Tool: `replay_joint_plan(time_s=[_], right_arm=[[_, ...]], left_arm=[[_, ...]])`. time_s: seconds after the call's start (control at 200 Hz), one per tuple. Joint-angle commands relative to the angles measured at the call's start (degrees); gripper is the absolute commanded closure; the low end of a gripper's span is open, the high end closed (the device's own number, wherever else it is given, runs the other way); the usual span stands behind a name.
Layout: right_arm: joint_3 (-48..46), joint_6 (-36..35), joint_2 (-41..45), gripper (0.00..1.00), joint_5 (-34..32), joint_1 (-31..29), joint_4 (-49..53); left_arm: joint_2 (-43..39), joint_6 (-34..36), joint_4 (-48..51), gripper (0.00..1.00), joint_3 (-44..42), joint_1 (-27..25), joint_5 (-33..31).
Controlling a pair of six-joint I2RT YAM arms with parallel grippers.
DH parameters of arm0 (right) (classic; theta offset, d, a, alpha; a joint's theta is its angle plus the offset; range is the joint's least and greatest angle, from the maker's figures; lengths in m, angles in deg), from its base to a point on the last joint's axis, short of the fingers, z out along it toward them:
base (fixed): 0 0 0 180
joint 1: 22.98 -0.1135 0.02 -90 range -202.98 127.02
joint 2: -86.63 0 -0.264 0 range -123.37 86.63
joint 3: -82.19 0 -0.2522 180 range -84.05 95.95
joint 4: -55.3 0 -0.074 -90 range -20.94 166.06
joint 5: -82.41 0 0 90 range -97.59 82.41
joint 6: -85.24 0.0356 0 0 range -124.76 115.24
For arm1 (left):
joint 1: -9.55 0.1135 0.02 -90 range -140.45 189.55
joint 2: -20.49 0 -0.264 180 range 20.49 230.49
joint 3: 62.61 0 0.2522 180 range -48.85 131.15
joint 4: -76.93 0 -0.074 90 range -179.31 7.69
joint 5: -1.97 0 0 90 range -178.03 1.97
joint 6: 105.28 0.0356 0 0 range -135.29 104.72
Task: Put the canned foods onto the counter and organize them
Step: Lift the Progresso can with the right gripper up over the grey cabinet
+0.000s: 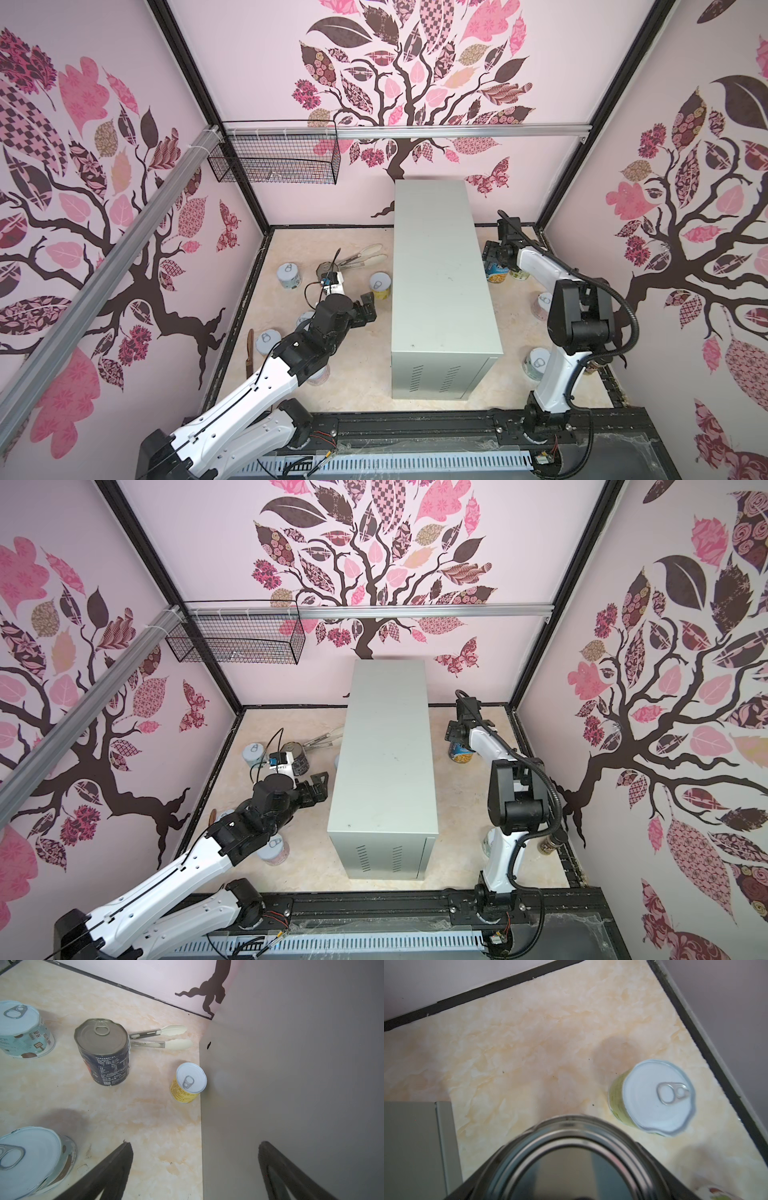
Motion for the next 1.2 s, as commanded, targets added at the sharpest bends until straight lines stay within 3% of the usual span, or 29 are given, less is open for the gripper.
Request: replay_joint_plan(time_s=[0.0,0.275,0.485,0.69,0.82,0.925,1.195], right_arm=[[3.21,0.23,11.12,0.56,-0.56,-0.06,0.20],[8.16,-1.55,19.08,0.59,1.11,-0.11,9.10],[21.45,-3.81,21.83,0.59,2.35,-0.08,21.23],[39.74,-5.20,19.17,0.61,6.44,-1.59,35.36],[48.62,-5.90,18.15,0.63,3.82,-7.79,40.15],[57.96,-5.86,15.26,0.63,5.77,-9.32,44.98],[58.69,-6.50,15.68,0.67,7.41,-14.44,46.36]], left_arm=[[-3.69,-0.38,6.42,0.02,4.33,-0.07,2.33],[-9.49,0.36,18.19,0.02,10.98,-0.07,5.49],[-9.95,3.43,24.56,0.02,16.20,-0.07,7.77],[-7.76,7.48,31.70,0.02,23.93,-0.07,10.22],[-7.34,7.20,32.13,0.02,24.57,-0.10,12.71],[-7.09,6.88,32.11,0.02,23.69,-0.09,13.75],[-7.66,7.05,30.63,0.02,19.40,-0.07,13.54]])
